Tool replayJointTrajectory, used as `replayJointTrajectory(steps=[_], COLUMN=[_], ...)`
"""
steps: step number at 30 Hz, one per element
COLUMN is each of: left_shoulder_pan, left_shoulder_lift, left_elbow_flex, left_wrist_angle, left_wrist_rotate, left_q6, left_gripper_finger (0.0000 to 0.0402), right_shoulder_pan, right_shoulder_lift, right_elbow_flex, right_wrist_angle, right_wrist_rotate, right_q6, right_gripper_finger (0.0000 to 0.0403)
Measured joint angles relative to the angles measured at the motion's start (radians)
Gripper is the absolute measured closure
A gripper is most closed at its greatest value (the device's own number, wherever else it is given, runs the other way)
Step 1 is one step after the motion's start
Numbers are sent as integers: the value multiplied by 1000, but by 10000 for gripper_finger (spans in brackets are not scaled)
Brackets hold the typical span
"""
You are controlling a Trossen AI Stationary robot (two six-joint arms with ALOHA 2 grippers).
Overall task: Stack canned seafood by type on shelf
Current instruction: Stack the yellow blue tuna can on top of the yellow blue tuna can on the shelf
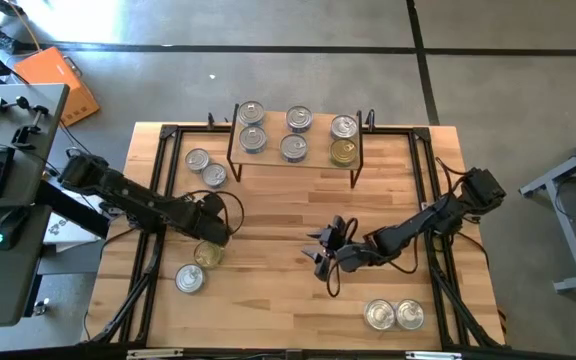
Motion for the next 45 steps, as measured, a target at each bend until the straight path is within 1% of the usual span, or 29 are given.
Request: replayJointTrajectory(steps=[3,5,7,8,10,12,14,17,19,21,24,26,29,32,37,38,41,43,45], left_shoulder_pan=[-48,-97,-159,-191,-253,-310,-356,-403,-419,-424,-419,-412,-397,-386,-371,-370,-380,-382,-381], left_shoulder_lift=[-26,-30,-27,-25,-20,-17,-9,6,19,28,41,47,61,81,115,123,145,157,165], left_elbow_flex=[33,68,100,114,135,142,142,143,142,143,142,142,142,142,142,142,142,142,142], left_wrist_angle=[0,6,23,49,129,245,386,578,672,750,804,806,824,844,874,908,1026,1108,1154], left_wrist_rotate=[28,43,18,-9,-74,-154,-236,-320,-346,-356,-365,-368,-368,-367,-363,-359,-335,-305,-276], left_q6=[-5,-9,-13,-5,43,130,233,392,484,552,603,612,600,597,599,618,745,828,876], left_gripper_finger=[241,241,241,241,241,241,241,241,241,241,241,241,241,241,241,241,241,241,241], right_shoulder_pan=[36,71,108,127,166,211,257,321,371,420,488,524,555,563,530,516,451,392,328], right_shoulder_lift=[-2,-14,-44,-65,-113,-158,-190,-216,-215,-198,-146,-104,-43,26,104,116,139,147,155], right_elbow_flex=[0,0,0,0,0,0,0,4,44,115,227,287,322,322,328,328,327,325,323], right_wrist_angle=[-6,-33,-90,-133,-232,-331,-403,-454,-553,-698,-896,-973,-1010,-1020,-1005,-999,-948,-887,-830], right_wrist_rotate=[28,86,120,118,79,15,-65,-208,-225,-225,-253,-290,-382,-452,-445,-425,-295,-243,-218], right_q6=[-26,-34,-16,1,56,108,149,233,337,450,595,658,721,753,742,721,642,549,452], right_gripper_finger=[171,172,172,172,172,172,172,172,177,188,212,231,263,300,363,375,398,398,394])
